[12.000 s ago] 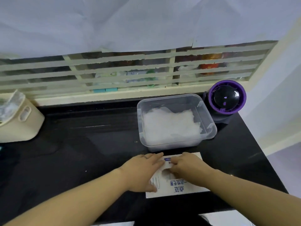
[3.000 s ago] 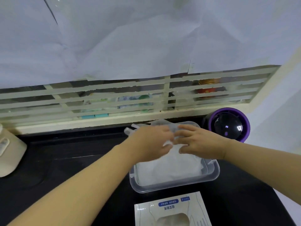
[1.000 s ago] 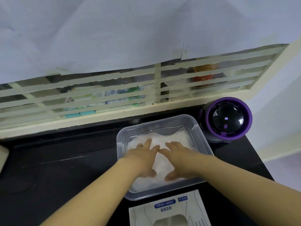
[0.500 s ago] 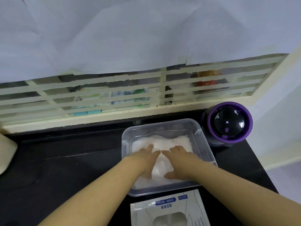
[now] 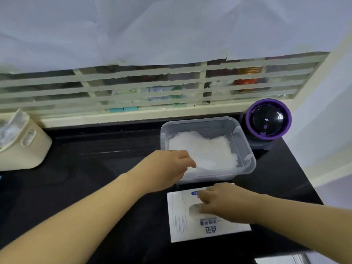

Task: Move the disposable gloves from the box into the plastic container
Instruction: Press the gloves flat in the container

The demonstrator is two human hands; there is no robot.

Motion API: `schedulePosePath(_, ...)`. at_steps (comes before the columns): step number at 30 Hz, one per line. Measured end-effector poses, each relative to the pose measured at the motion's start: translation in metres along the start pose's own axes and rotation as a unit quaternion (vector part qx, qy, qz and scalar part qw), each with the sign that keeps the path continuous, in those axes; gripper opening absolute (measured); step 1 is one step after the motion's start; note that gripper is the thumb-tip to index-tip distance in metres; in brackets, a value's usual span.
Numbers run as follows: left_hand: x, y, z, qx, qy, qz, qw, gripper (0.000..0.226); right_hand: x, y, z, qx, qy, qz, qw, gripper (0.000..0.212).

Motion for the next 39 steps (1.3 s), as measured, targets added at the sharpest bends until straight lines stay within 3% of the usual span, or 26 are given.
schedulePosePath(3,0.013,0.022,-0.018,0.068,-0.001,-0.035,0.997,0.023,0.016,-0.010,-0.001,0.001,0.015,-0.012,1.000,0.035)
schedulePosePath(6,0.056,0.036,-0.026,0.049,-0.023,0.066,0.996,0.027,0.021,-0.021,-0.002,0.000,0.012,-0.035,0.999,0.018)
schedulePosePath(9,0.096,0.047,-0.013,-0.029,-0.008,0.178,0.984,0.054,0.029,-0.025,-0.005,0.002,0.014,-0.042,0.999,0.021)
schedulePosePath(12,0.118,0.052,-0.007,-0.064,0.006,0.227,0.972,0.087,0.035,-0.026,-0.004,-0.017,0.026,-0.061,0.998,0.028)
schedulePosePath(14,0.125,0.054,-0.006,-0.076,0.004,0.243,0.967,0.093,0.030,-0.023,-0.001,-0.025,0.023,-0.103,0.994,0.046)
schedulePosePath(17,0.126,0.052,-0.007,-0.088,-0.005,0.250,0.964,0.095,0.009,-0.001,-0.009,0.019,0.000,-0.183,0.983,0.033)
schedulePosePath(19,0.125,0.051,-0.009,-0.096,-0.013,0.257,0.962,0.095,-0.011,0.019,-0.013,0.027,-0.077,-0.253,0.964,0.027)
schedulePosePath(21,0.122,0.051,-0.011,-0.102,-0.020,0.262,0.959,0.094,-0.047,0.041,-0.023,0.063,-0.186,-0.333,0.922,0.021)
schedulePosePath(24,0.111,0.050,-0.016,-0.113,-0.014,0.266,0.957,0.086,-0.092,0.077,-0.051,0.146,-0.328,-0.435,0.825,0.014)
schedulePosePath(27,0.099,0.047,-0.021,-0.140,0.056,0.278,0.949,0.065,-0.094,0.085,-0.083,0.247,-0.456,-0.393,0.759,0.012)
schedulePosePath(28,0.091,0.043,-0.022,-0.153,0.124,0.269,0.943,0.056,-0.083,0.084,-0.090,0.261,-0.545,-0.366,0.707,0.014)
schedulePosePath(31,0.051,0.028,-0.029,-0.183,0.344,0.201,0.898,0.047,-0.050,0.080,-0.093,0.253,-0.769,-0.301,0.504,0.019)
schedulePosePath(33,0.024,0.018,-0.033,-0.180,0.438,0.148,0.868,0.033,-0.035,0.078,-0.088,0.231,-0.827,-0.269,0.437,0.019)
schedulePosePath(35,0.008,0.011,-0.038,-0.189,0.554,0.108,0.804,0.027,-0.023,0.072,-0.081,0.210,-0.865,-0.243,0.386,0.017)
schedulePosePath(36,0.003,0.007,-0.039,-0.198,0.621,0.082,0.754,0.032,-0.020,0.069,-0.080,0.207,-0.872,-0.237,0.376,0.022)
schedulePosePath(38,0.001,0.000,-0.033,-0.244,0.735,0.021,0.633,0.039,-0.016,0.063,-0.078,0.189,-0.880,-0.230,0.370,0.053)
schedulePosePath(39,0.002,-0.002,-0.029,-0.266,0.763,-0.005,0.589,0.035,-0.015,0.061,-0.076,0.177,-0.887,-0.226,0.362,0.062)
Point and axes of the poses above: each hand's wrist, its own y-axis away from the middle knuckle, its own x-axis out of the palm, z = x × y, the point moved 10 cm from there along -y, towards the middle knuckle, and after that the axes turned 2 degrees about -y, right-handed, at the moved point
